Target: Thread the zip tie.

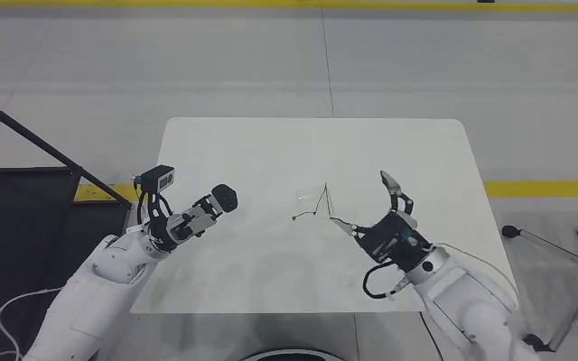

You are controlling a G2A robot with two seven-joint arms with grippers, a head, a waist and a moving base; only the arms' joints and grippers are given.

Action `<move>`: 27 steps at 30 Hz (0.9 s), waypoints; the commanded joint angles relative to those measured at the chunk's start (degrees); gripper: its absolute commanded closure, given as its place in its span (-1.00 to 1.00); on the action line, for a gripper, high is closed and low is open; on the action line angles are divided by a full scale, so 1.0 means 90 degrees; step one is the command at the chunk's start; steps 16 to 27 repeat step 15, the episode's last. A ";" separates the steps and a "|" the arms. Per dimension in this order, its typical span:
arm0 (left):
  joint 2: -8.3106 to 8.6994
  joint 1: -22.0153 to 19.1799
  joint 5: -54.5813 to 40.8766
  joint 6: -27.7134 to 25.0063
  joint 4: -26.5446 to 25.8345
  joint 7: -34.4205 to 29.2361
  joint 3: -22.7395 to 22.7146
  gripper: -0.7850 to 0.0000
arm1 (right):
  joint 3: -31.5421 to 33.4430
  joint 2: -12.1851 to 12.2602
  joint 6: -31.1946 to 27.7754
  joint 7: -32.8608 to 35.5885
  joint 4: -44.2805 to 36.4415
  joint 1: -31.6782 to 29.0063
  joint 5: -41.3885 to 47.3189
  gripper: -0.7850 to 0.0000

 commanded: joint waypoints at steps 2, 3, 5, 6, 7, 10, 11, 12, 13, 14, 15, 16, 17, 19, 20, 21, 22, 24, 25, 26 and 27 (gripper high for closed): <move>0.0000 0.0000 0.0000 0.0000 0.0000 0.0000 0.0000 -1.00 | 0.0371 -0.0006 0.0012 -0.0456 0.0155 -0.0021 0.0486 -1.00; 0.0000 0.0000 0.0000 0.0000 0.0000 0.0000 0.0000 -1.00 | 0.0466 -0.0014 0.0031 -0.0543 0.0238 0.0015 0.0681 -1.00; 0.0000 0.0000 0.0000 0.0000 0.0000 0.0000 0.0000 -1.00 | 0.0636 -0.0028 -0.0031 -0.0577 0.0350 0.0186 0.1184 -1.00; 0.0000 0.0000 0.0000 0.0000 0.0000 0.0000 0.0000 -1.00 | 0.0736 -0.0027 -0.0176 -0.0475 0.0398 0.0325 0.1452 -1.00; 0.0000 0.0000 0.0000 0.0000 0.0000 0.0000 0.0000 -1.00 | 0.0736 -0.0027 -0.0176 -0.0475 0.0398 0.0325 0.1452 -1.00; 0.0000 0.0000 0.0000 0.0000 0.0000 0.0000 0.0000 -1.00 | 0.0746 -0.0028 -0.0191 -0.0468 0.0403 0.0342 0.1541 -1.00; 0.0000 0.0000 0.0000 0.0000 0.0000 0.0000 0.0000 -1.00 | 0.0743 -0.0027 -0.0187 -0.0468 0.0401 0.0335 0.1506 -1.00; 0.0000 0.0000 0.0000 0.0000 0.0000 0.0000 0.0000 -1.00 | 0.0738 -0.0027 -0.0180 -0.0471 0.0399 0.0327 0.1463 -1.00; 0.0000 0.0000 0.0000 0.0000 0.0000 0.0000 0.0000 -1.00 | 0.0736 -0.0027 -0.0177 -0.0473 0.0398 0.0325 0.1450 -1.00; 0.0000 0.0000 0.0000 0.0000 0.0000 0.0000 0.0000 -1.00 | 0.0736 -0.0027 -0.0176 -0.0474 0.0398 0.0324 0.1448 -1.00; 0.0000 0.0000 0.0000 0.0000 0.0000 0.0000 0.0000 -1.00 | 0.0736 -0.0027 -0.0176 -0.0475 0.0397 0.0324 0.1448 -1.00; 0.0000 0.0000 0.0000 0.0000 0.0000 0.0000 0.0000 -1.00 | 0.0736 -0.0027 -0.0176 -0.0475 0.0397 0.0324 0.1448 -1.00; 0.0000 0.0000 0.0000 0.0000 0.0000 0.0000 0.0000 -1.00 | 0.0736 -0.0027 -0.0176 -0.0475 0.0397 0.0324 0.1448 -1.00; 0.0000 0.0000 0.0000 0.0000 0.0000 0.0000 0.0000 -1.00 | 0.0736 -0.0027 -0.0176 -0.0475 0.0397 0.0324 0.1448 -1.00; 0.0000 0.0000 0.0000 0.0000 0.0000 0.0000 0.0000 -1.00 | 0.0736 -0.0027 -0.0176 -0.0475 0.0397 0.0324 0.1448 -1.00; 0.0000 0.0000 0.0000 0.0000 0.0000 0.0000 0.0000 -1.00 | 0.0736 -0.0027 -0.0176 -0.0475 0.0397 0.0324 0.1448 -1.00; 0.0000 0.0000 0.0000 0.0000 0.0000 0.0000 0.0000 -1.00 | 0.0736 -0.0027 -0.0176 -0.0475 0.0397 0.0324 0.1448 -1.00; 0.0000 0.0000 0.0000 0.0000 0.0000 0.0000 0.0000 -1.00 | 0.0736 -0.0027 -0.0176 -0.0475 0.0397 0.0324 0.1448 -1.00; 0.0000 0.0000 0.0000 0.0000 0.0000 0.0000 0.0000 -1.00 | 0.0736 -0.0027 -0.0176 -0.0475 0.0397 0.0324 0.1448 -1.00; 0.0000 0.0000 0.0000 0.0000 0.0000 0.0000 0.0000 -1.00 | 0.0736 -0.0027 -0.0176 -0.0475 0.0397 0.0324 0.1448 -1.00; 0.0000 0.0000 0.0000 0.0000 0.0000 0.0000 0.0000 -1.00 | 0.0736 -0.0027 -0.0176 -0.0475 0.0397 0.0324 0.1448 -1.00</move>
